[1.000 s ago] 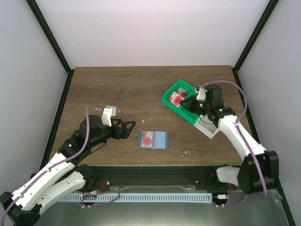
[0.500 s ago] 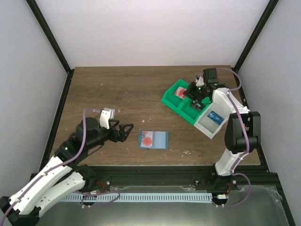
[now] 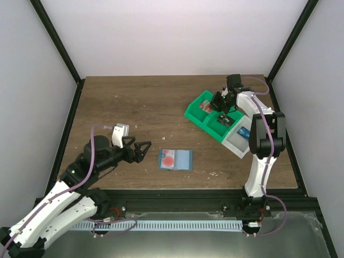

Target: Take the credit cards out of the card holder

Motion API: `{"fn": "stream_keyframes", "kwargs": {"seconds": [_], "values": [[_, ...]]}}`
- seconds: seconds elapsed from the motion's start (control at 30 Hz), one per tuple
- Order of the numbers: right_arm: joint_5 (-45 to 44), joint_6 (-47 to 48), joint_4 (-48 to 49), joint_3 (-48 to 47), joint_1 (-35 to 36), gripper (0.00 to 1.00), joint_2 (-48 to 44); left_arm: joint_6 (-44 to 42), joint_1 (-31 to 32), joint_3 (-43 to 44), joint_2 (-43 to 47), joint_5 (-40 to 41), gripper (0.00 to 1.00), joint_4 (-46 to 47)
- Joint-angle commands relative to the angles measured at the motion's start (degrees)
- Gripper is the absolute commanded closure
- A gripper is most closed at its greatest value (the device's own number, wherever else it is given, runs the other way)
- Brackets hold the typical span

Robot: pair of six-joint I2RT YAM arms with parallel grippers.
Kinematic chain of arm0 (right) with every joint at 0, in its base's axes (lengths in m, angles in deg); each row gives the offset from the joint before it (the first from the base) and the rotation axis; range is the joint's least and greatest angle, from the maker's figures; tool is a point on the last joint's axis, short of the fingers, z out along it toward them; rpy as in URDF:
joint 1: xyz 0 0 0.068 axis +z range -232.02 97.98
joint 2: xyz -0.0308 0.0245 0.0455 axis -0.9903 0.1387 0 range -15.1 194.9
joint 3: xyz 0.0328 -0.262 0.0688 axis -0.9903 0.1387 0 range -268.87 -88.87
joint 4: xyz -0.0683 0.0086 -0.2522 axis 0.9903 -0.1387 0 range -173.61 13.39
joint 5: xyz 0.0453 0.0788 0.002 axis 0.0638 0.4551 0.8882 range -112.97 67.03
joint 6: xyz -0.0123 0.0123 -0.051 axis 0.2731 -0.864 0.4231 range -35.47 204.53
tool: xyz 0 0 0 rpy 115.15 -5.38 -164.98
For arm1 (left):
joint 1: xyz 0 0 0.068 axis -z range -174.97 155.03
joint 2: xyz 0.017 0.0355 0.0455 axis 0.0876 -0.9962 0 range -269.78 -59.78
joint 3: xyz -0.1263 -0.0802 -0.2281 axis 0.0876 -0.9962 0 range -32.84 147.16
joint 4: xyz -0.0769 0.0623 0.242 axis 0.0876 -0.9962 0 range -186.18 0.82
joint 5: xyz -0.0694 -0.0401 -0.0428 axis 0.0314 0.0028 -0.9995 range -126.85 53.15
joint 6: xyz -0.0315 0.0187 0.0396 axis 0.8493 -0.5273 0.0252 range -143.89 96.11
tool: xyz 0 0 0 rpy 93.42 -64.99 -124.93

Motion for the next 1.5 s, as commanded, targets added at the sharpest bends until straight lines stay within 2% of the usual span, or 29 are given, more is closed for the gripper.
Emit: {"fn": "stream_keyframes", "kwargs": {"seconds": [0.0, 0.77, 1.47], "values": [[-0.81, -1.02, -2.58, -3.67, -0.59, 0.99, 1.97, -1.10, -0.08, -0.07, 0.53, -0.54, 0.00, -0.10], [2.24, -0.16, 0.10, -5.99, -3.52, 1.00, 6.33, -1.10, -0.09, -0.15, 0.49, -0.93, 0.00, 0.04], [-1.85, -1.89, 1.80, -4.28, -3.84, 0.99, 7.89, -0.66, -0.12, -0.15, 0.67, -0.65, 0.00, -0.19]]}}
